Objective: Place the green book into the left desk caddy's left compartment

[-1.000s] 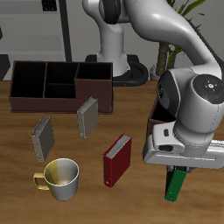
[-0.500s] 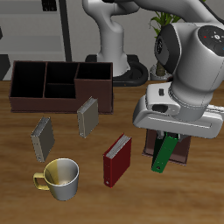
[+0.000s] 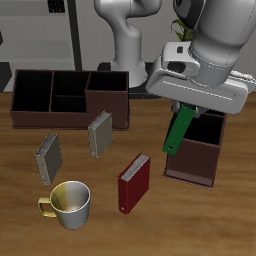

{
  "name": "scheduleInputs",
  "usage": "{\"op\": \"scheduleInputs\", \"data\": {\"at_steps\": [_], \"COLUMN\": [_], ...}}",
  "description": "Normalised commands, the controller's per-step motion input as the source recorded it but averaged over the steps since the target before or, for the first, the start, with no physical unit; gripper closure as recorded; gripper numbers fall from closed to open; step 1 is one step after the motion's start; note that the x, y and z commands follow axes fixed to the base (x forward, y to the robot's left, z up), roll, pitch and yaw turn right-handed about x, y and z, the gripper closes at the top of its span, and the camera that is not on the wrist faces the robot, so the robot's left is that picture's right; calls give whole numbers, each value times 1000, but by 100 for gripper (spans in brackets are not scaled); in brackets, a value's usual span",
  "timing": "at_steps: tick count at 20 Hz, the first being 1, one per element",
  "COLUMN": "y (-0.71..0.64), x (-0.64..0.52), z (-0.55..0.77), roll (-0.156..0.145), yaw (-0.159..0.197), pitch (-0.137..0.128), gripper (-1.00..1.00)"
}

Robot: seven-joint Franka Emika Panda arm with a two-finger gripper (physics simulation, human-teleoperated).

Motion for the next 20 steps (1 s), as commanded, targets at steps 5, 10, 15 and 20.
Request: {"op": "scheduleInputs", "data": {"at_steps": [5, 10, 15, 20], "y": [21, 44, 184, 270], "x": [-564, -568, -563, -493], "z": [398, 334, 159, 14], "roll": [-6, -10, -3, -25], "yaw": [31, 7, 19, -8], "pitch": [-52, -48, -36, -28], "gripper": [100, 100, 100, 100]}}
